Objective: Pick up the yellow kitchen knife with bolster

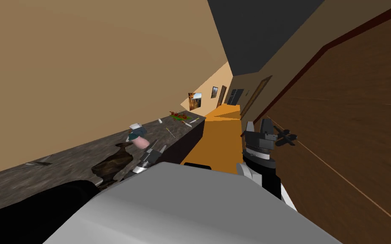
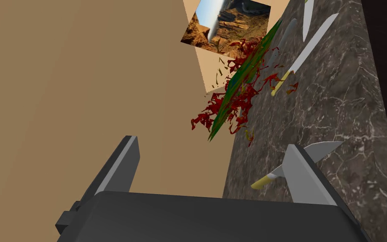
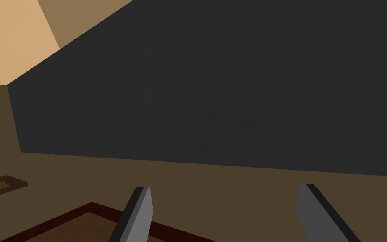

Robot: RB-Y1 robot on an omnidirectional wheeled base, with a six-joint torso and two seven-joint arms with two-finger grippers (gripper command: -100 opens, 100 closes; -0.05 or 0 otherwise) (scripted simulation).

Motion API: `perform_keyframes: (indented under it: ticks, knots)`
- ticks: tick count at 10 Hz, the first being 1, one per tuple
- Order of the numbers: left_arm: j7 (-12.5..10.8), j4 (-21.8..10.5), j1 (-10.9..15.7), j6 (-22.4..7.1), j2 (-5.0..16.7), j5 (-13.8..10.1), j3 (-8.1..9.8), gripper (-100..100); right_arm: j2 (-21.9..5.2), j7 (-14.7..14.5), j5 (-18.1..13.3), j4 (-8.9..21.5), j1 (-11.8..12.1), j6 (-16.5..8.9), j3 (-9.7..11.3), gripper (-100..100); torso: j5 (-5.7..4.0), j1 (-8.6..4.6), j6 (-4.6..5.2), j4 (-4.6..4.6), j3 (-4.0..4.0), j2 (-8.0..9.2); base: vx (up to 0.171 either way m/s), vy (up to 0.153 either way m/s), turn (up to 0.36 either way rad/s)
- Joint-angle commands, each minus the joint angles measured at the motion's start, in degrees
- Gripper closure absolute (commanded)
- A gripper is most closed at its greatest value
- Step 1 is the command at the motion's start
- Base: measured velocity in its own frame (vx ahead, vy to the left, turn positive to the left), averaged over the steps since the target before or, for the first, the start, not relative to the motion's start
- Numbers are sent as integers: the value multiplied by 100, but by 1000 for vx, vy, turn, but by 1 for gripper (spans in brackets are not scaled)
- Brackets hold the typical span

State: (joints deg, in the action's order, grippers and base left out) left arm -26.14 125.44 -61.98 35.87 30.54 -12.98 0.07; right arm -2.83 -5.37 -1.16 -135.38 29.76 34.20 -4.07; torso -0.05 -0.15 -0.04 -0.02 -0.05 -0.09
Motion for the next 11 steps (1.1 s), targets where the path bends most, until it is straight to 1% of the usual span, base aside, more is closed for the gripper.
perform_keyframes:
  ticks: [1, 2, 3, 4, 5, 6, 7, 8, 9, 10, 11]
  knots:
    - [-248, -100, -286, 72, 286, -88, 8, -100, 0, 0, 0, 0, 0, 0, 0, 0, 0, 0, 0, 0, 0, 0, 54, -52, -277]
    - [-248, -100, -393, 72, 333, -88, 8, -100, 0, 0, 0, 0, -1, 0, 1, 0, 0, -1, 5, 0, -1, -2, 41, -35, -167]
    - [-455, -174, -623, 87, 553, -160, 15, -100, 0, 0, 0, 0, 0, 0, 0, 0, 1, 4, 0, 1, 1, 3, 48, -43, -295]
    - [-455, -174, -702, 87, 620, -160, 15, -100, 0, 0, 0, 0, -1, 0, 0, 0, 1, 3, 4, 1, 1, 1, 55, -31, -153]
    - [-661, -255, -916, 94, 828, -226, 23, -100, 0, 0, 0, 0, 0, 0, 0, 0, 2, 6, 0, 0, 0, 0, 88, -47, -340]
    - [-661, -255, -1009, 94, 912, -226, 23, -100, 0, 0, 0, 0, -1, 0, 0, 0, 1, 2, 5, -2, -5, -10, 75, -35, -142]
    - [-864, -342, -1255, 93, 1128, -285, 29, -100, 0, 0, 0, 0, 1, 0, 0, 0, 1, 3, -1, -2, -5, -9, 85, -43, -257]
    - [-864, -342, -1314, 93, 1210, -285, 29, -100, 0, 0, 0, 0, 0, 0, 0, 0, 1, 2, 3, -2, -7, -12, 64, -30, -159]
    - [-1064, -435, -1571, 84, 1429, -338, 36, -100, 0, 0, 0, 0, 0, 0, 0, 0, 1, 4, -1, -1, -4, -7, 71, -31, -303]
    - [-1064, -435, -1614, 84, 1512, -338, 36, -100, 0, 0, 0, 0, 0, 0, 0, 0, 2, 5, 4, -1, -4, -8, 64, -17, -125]
    - [-1259, -535, -1860, 67, 1724, -384, 42, -100, 0, 0, 0, 0, 1, 0, -1, 0, 2, 8, -2, -1, -3, -5, 90, -32, -260]
